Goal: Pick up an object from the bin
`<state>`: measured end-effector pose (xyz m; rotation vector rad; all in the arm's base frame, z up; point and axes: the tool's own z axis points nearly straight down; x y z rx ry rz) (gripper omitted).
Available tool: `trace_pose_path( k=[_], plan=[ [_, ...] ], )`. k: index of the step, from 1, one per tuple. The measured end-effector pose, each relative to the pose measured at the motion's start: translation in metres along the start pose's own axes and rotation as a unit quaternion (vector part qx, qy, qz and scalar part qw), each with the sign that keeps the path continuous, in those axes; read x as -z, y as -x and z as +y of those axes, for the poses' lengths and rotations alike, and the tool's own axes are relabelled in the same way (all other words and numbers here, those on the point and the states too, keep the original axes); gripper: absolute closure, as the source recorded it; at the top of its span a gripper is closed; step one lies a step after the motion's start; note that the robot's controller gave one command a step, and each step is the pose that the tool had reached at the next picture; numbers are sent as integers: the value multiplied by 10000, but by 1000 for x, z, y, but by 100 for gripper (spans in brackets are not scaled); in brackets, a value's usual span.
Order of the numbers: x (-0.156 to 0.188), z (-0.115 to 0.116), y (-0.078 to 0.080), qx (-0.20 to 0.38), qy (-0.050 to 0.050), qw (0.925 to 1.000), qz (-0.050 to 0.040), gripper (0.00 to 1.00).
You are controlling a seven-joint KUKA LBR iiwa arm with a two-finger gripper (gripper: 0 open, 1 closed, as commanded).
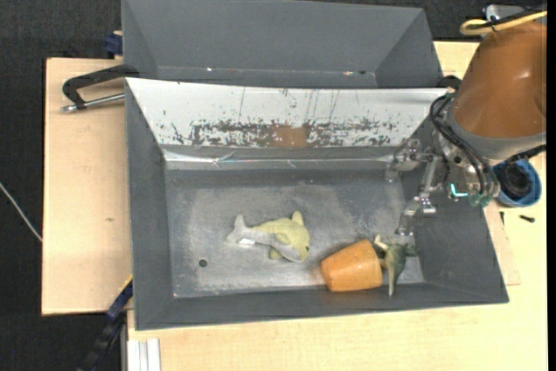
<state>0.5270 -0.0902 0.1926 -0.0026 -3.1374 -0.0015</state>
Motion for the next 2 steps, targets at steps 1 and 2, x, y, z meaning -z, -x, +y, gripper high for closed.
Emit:
trace_pose_path(
  k=[1,2],
  plan=[
    [-72,80,-26,889,25,9960,-62,0],
    [-122,202,-17,992,10,9950,-58,0]
  ],
)
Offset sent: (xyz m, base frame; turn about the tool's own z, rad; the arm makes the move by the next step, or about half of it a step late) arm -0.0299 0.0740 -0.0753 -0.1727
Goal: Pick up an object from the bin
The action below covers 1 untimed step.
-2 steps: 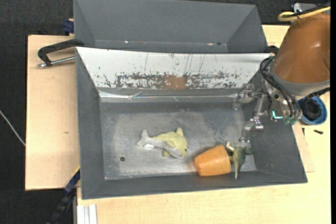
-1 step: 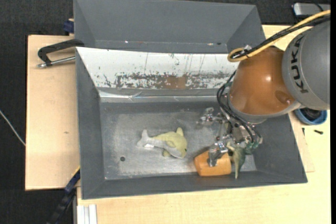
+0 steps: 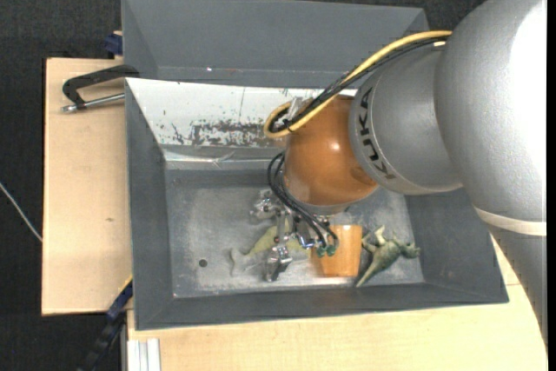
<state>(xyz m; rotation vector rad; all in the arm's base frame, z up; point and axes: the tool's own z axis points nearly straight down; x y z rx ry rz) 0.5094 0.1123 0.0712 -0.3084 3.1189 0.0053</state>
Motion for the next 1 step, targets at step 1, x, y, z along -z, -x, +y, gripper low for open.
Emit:
trace_pose_path(
  k=[1],
  plan=[
    [1,-3,0,-20,-6,10000,-5,100]
  ],
)
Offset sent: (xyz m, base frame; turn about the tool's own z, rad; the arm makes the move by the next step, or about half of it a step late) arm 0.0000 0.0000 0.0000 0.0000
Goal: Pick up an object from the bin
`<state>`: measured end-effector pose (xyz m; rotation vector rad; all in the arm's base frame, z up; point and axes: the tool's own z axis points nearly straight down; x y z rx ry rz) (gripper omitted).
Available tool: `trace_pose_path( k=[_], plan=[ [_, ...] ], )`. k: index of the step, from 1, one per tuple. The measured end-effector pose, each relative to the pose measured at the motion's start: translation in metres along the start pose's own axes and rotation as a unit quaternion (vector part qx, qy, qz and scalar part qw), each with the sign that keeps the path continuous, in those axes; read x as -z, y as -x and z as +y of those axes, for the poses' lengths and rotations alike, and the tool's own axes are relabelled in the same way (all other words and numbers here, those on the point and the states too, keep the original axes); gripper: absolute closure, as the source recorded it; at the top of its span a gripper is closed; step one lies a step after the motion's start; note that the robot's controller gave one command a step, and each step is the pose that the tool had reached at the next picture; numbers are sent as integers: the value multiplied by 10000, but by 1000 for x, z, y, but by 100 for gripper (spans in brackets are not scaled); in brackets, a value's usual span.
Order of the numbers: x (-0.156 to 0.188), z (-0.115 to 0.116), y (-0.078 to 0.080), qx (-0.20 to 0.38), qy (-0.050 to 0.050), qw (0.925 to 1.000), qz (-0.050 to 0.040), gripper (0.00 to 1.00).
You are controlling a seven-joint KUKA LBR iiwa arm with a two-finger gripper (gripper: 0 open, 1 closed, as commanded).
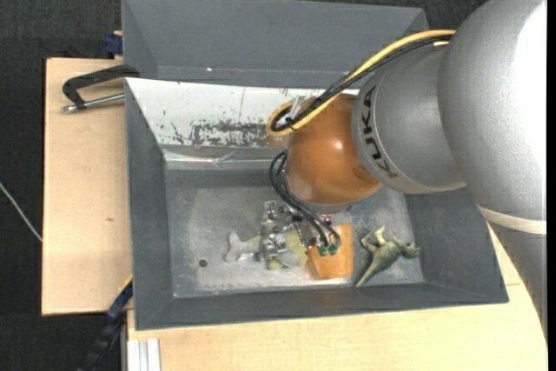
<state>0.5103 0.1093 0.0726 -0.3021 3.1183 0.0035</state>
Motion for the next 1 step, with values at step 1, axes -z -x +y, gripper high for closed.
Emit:
trace_pose_path(
  k=[1],
  plan=[
    [130,21,24,1137,1,9935,-21,100]
  ],
)
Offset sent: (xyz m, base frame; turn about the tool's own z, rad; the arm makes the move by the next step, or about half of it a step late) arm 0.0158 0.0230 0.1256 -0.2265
